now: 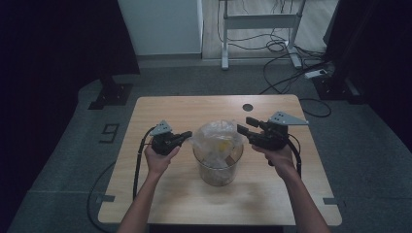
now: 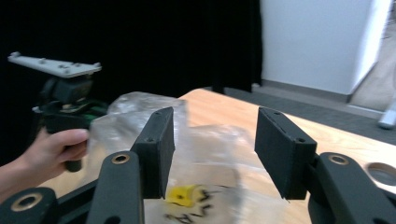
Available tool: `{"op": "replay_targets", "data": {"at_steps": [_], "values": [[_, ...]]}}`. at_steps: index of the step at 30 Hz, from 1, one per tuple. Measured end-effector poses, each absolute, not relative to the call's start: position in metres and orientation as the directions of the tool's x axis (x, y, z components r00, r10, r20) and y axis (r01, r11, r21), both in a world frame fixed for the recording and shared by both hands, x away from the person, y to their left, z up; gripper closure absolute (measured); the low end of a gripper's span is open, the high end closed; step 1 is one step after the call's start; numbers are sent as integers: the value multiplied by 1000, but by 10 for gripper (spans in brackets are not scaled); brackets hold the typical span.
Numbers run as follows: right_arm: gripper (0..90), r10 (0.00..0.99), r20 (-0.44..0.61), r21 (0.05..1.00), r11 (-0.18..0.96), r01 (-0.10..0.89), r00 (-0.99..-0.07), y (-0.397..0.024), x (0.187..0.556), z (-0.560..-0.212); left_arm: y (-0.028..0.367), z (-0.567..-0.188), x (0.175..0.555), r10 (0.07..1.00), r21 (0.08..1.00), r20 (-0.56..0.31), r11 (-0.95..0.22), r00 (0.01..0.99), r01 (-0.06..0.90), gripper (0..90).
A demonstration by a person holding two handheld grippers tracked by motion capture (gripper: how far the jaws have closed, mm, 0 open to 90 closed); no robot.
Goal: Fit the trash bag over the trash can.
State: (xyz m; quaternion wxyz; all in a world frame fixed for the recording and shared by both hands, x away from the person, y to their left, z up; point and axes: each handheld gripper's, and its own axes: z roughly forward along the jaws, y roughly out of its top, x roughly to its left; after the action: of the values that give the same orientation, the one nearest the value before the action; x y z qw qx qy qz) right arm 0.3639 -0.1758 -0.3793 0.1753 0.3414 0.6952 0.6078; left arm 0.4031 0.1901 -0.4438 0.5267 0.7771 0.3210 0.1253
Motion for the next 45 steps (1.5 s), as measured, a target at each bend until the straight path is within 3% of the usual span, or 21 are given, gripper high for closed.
{"op": "replay_targets", "data": {"at_steps": [6,23,26,31,33,45], "values": [[456,634,193,956,51,288,-749,-160,362,-376,190,-443,403,633,897,-142,-242,761,369,900],[456,612,148,952,124,279,-777,-143,355,-369,187,-442,400,633,898,-129,-252,764,360,900],[546,600,125,953,150,264,-790,-137,354,-375,187,-443,401,631,898,-135,-248,764,363,900],[816,584,62,958,192,212,-809,-132,347,-383,188,-443,401,629,899,-142,-242,764,366,899],[873,568,47,961,197,192,-822,-132,343,-386,188,-444,402,629,898,-146,-240,764,369,899],[893,502,29,970,194,145,-865,-135,310,-410,188,-445,403,631,891,-158,-240,760,385,899]]}}
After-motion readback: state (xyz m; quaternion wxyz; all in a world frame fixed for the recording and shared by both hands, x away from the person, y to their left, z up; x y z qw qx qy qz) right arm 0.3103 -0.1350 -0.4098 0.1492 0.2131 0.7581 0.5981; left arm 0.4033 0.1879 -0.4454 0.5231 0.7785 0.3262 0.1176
